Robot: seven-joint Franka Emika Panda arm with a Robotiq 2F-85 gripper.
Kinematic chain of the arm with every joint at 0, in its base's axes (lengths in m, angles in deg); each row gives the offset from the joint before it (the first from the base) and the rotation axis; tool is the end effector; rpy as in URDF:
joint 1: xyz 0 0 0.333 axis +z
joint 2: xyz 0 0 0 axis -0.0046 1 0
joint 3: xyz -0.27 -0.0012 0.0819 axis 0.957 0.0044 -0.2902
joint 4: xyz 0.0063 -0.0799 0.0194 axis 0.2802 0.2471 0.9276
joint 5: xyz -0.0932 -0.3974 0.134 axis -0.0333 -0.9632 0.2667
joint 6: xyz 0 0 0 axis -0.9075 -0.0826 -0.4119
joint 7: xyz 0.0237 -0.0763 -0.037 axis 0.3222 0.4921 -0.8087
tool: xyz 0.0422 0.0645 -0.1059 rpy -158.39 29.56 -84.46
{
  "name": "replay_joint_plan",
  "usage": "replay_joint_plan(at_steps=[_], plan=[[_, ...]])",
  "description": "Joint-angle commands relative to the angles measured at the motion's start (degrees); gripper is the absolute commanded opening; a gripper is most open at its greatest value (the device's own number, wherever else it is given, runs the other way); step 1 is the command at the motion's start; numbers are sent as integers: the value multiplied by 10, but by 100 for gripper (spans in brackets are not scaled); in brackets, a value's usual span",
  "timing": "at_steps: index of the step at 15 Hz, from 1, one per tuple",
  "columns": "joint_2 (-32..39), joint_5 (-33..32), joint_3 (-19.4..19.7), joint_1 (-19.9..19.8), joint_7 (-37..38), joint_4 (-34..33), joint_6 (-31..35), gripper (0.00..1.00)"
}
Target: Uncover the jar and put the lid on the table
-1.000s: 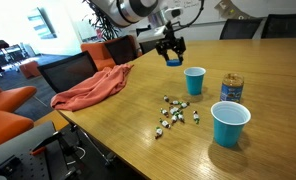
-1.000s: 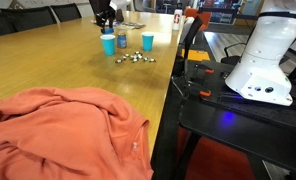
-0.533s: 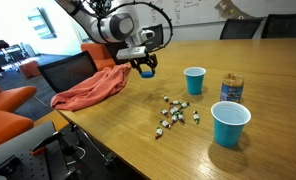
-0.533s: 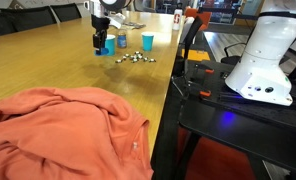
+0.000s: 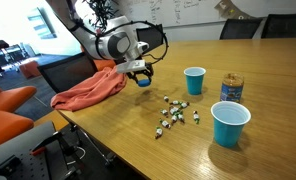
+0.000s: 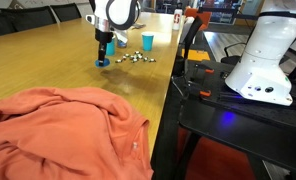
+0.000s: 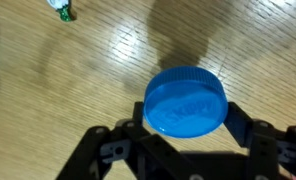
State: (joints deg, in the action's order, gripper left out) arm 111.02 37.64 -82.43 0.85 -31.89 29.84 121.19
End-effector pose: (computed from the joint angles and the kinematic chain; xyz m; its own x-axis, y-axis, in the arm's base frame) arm 0.6263 0.0995 0.0755 0.7654 0.5936 0.2485 0.5840 -0.8030 0.1192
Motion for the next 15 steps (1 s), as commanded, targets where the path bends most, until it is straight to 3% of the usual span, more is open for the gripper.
replay_joint_plan(at_steps=[1, 3, 7, 10, 15], plan=[[2, -22, -1, -8, -15, 17, 36, 100], [-9, -14, -15, -18, -11, 24, 40, 100], [-96, 27, -45, -42, 19, 69, -12, 100], [-172, 46, -4, -17, 87, 98, -47, 100], [-261, 102, -10, -29, 80, 116, -167, 100]])
